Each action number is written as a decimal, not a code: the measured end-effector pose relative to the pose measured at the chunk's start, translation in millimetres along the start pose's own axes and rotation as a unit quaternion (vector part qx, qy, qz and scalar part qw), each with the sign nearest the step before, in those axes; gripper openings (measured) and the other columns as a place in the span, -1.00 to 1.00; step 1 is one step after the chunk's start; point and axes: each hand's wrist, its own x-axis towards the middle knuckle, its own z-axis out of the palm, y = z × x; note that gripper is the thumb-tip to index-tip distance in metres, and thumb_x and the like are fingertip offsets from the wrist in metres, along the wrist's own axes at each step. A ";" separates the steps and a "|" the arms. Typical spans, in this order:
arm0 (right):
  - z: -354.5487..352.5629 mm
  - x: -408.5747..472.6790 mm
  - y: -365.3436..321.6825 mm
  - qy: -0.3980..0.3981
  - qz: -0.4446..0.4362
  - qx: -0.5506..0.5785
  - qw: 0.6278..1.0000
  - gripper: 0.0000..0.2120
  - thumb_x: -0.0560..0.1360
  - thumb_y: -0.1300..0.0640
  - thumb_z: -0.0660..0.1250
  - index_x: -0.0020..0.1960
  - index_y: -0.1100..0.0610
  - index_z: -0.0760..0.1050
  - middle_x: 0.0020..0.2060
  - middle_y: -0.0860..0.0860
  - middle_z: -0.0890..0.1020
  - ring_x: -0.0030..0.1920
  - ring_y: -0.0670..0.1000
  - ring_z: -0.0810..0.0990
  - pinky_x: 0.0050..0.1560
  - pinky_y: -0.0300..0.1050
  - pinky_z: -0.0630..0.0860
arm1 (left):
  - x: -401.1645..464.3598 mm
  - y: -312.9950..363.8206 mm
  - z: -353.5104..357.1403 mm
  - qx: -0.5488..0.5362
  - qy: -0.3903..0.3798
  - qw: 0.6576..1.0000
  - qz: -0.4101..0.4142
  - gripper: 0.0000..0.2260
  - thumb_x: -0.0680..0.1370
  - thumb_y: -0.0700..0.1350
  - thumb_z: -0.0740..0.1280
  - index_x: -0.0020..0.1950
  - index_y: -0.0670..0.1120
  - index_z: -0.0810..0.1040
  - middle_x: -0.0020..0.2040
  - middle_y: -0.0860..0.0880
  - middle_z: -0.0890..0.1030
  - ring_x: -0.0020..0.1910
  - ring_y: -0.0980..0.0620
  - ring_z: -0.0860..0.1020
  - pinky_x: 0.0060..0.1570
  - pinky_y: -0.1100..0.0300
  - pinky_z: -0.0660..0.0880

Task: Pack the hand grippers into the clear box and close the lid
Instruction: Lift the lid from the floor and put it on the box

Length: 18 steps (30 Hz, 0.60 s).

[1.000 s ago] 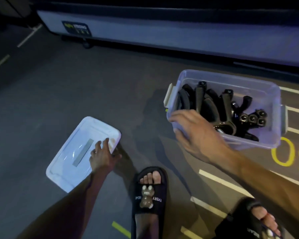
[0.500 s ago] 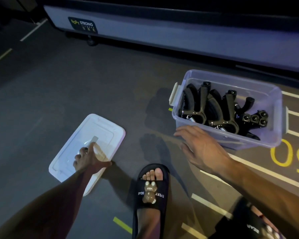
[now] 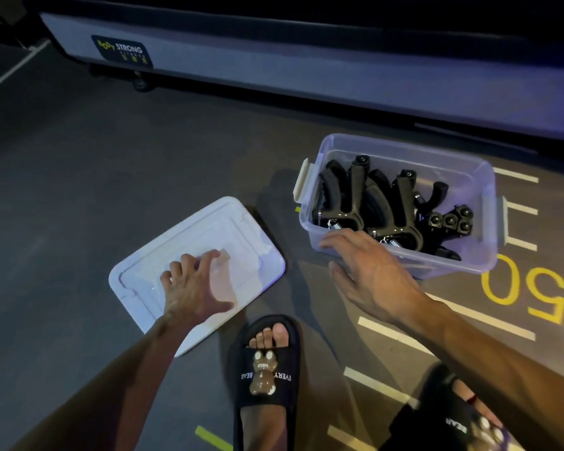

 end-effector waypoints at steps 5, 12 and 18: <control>-6.5 -0.4 5.5 0.030 -0.003 0.023 0.999 -0.67 0.52 0.09 0.19 0.25 0.08 0.48 0.21 -0.03 0.54 0.18 0.08 0.54 0.21 0.03 0.49 | 21.7 1.4 -10.8 -0.026 0.007 0.999 0.030 -0.36 0.43 0.10 0.53 0.40 0.15 0.29 0.12 -0.03 0.58 0.06 -0.12 0.54 0.06 -0.05 0.30; -22.6 2.8 18.3 0.086 0.009 0.058 0.995 -0.69 0.53 0.17 0.26 0.27 0.09 0.48 0.21 -0.03 0.54 0.19 0.05 0.53 0.22 -0.04 0.48 | 41.9 7.3 -64.4 -0.148 0.177 0.971 -0.067 -0.64 0.48 -0.10 0.40 0.28 0.02 0.51 0.06 -0.23 0.56 0.12 -0.31 0.49 0.11 -0.15 0.34; -49.9 12.6 37.2 0.163 0.080 0.177 0.967 -0.77 0.58 0.20 0.29 0.22 0.05 0.54 0.05 -0.09 0.57 -0.03 -0.22 0.55 0.01 -0.34 0.48 | 64.1 51.2 -171.4 -0.284 0.274 0.916 0.076 -0.63 0.46 0.03 0.30 0.26 0.06 0.54 0.03 -0.06 0.55 0.11 -0.17 0.48 0.21 -0.15 0.34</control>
